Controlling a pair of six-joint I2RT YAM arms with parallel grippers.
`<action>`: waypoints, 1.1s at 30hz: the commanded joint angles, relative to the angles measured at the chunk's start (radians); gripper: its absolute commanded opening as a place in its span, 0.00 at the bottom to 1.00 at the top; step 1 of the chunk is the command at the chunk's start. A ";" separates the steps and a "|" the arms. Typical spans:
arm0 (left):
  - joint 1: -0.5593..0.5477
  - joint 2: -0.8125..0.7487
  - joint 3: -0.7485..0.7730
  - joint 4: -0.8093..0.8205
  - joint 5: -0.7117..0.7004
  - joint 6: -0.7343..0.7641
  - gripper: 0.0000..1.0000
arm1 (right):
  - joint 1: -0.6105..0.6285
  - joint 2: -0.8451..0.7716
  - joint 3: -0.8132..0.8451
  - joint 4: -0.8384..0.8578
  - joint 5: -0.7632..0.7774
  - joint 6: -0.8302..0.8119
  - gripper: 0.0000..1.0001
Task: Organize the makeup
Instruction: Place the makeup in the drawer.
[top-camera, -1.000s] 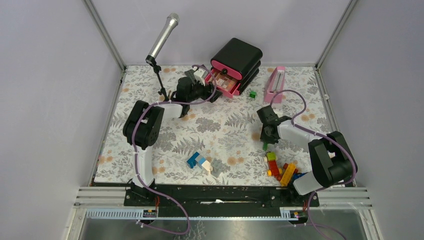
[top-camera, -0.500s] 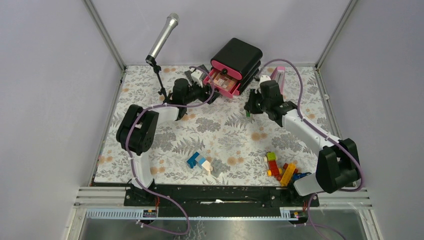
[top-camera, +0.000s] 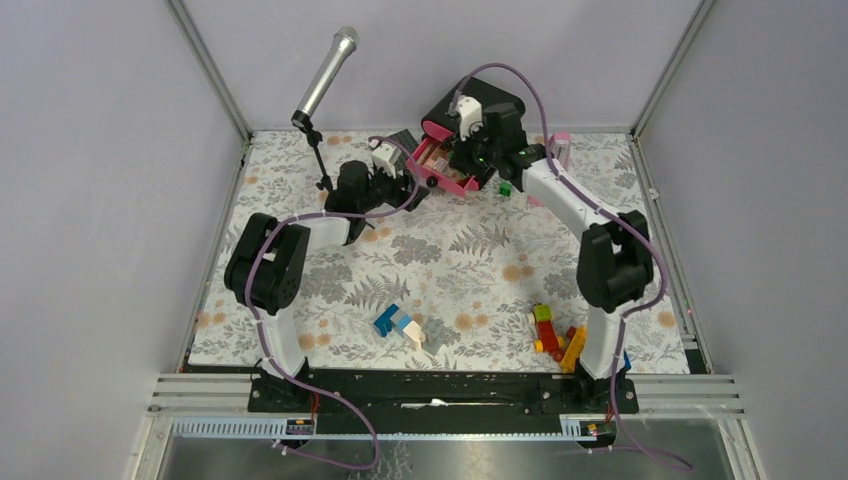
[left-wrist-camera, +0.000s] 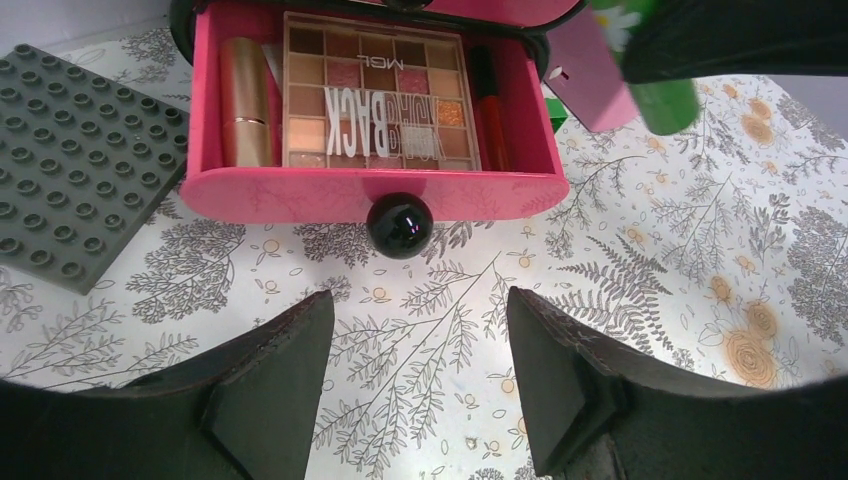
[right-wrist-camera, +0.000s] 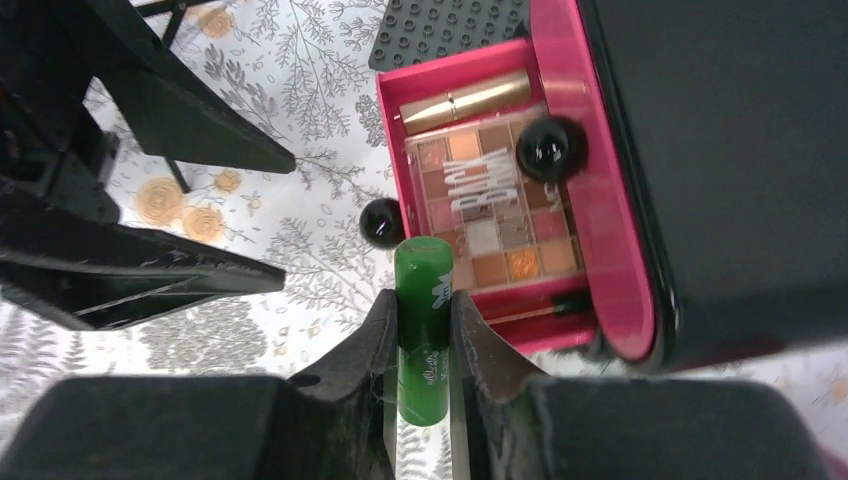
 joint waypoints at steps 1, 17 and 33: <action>0.011 -0.064 0.005 0.016 -0.005 0.039 0.68 | 0.038 0.078 0.150 -0.069 -0.019 -0.267 0.06; 0.011 -0.025 0.024 -0.008 0.010 0.060 0.68 | 0.070 0.190 0.180 0.104 0.140 -0.441 0.09; 0.011 0.077 0.121 -0.037 0.000 0.100 0.67 | 0.077 -0.080 -0.061 0.270 0.209 -0.152 0.60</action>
